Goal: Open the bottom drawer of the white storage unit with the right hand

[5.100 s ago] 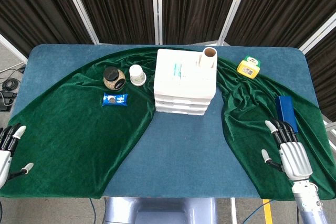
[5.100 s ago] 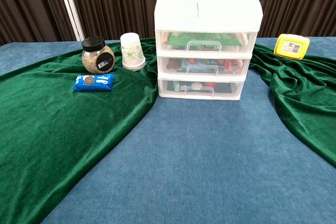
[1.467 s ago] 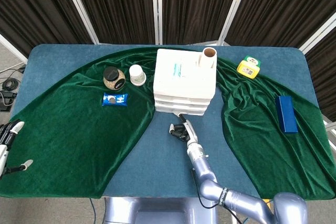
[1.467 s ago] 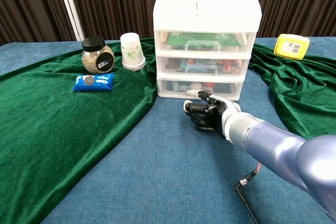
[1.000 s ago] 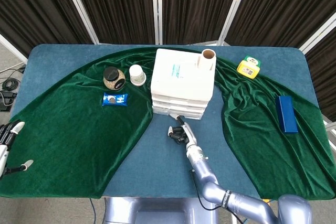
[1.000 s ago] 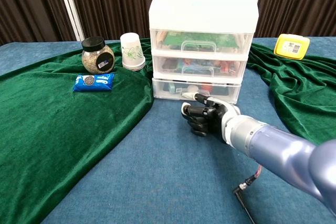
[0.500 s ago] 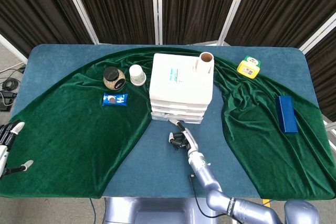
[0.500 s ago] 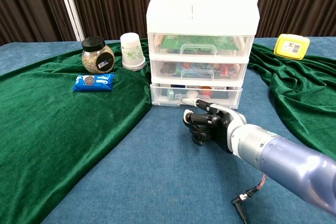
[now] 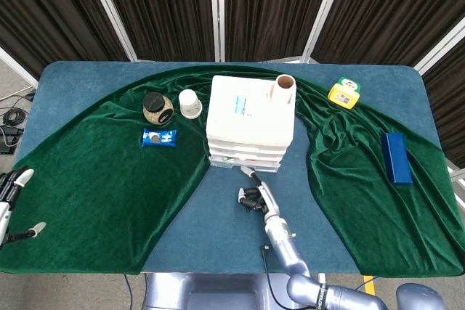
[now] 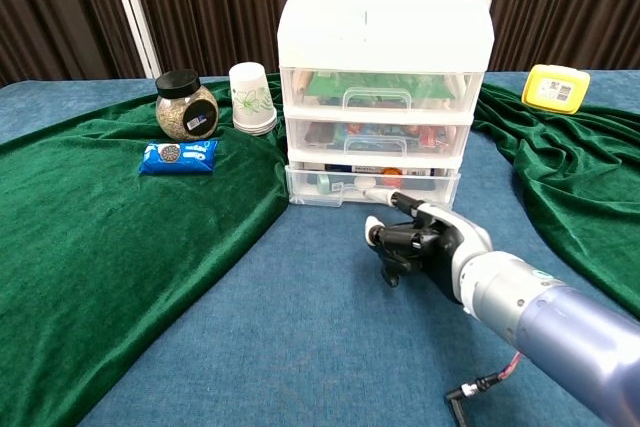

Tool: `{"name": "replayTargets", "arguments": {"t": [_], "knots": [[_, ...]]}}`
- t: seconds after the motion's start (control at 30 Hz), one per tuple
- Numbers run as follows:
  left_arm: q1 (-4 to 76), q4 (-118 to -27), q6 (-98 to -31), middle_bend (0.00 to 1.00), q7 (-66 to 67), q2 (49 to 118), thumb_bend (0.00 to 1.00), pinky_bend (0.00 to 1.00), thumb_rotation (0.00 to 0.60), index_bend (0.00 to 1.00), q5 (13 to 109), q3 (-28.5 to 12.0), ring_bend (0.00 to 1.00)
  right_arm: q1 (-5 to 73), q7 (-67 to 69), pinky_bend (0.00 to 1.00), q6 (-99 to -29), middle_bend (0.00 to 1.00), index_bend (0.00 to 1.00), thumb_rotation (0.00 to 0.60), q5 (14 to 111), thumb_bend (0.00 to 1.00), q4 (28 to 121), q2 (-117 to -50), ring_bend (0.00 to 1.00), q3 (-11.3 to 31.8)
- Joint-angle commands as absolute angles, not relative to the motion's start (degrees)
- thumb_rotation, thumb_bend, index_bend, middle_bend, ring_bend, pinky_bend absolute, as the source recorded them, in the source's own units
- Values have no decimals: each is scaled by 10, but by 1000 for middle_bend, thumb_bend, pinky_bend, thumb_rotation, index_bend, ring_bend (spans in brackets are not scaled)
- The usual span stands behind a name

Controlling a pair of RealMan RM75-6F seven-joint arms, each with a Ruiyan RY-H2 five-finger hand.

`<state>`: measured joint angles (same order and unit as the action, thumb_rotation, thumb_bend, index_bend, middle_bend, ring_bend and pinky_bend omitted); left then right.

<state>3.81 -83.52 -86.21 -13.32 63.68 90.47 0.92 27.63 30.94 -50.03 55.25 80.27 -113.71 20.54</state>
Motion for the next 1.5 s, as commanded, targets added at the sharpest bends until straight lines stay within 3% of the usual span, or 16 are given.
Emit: {"name": "replayTargets", "arguments": {"t": [0.03,0.23,0.43,0.73,1.13,1.5], "knots": [[38,-836,-863,0,-132,637,125,0,600,0,906,10,0,254,310,776,-550,847,108,600,595,557,823,-1136,915,190],[36,-840,-871,0,-127,636,124,0,600,0,913,12,0,213,319,776,-655,847,124,600,696,557,847,-1135,915,150],[32,-844,-881,0,-120,635,124,0,600,0,922,15,0,199,293,777,-701,849,192,600,742,559,844,-1123,915,132],[32,-847,-882,0,-117,635,124,0,600,0,926,17,0,212,147,777,-711,859,282,600,747,560,808,-1109,917,127],[32,-847,-881,0,-118,634,124,0,600,0,923,16,0,238,-39,776,-712,861,248,600,733,559,760,-1108,917,131],[31,-848,-882,0,-118,632,124,0,600,0,923,17,0,245,-106,777,-709,863,243,600,714,560,757,-1115,918,133]]}}
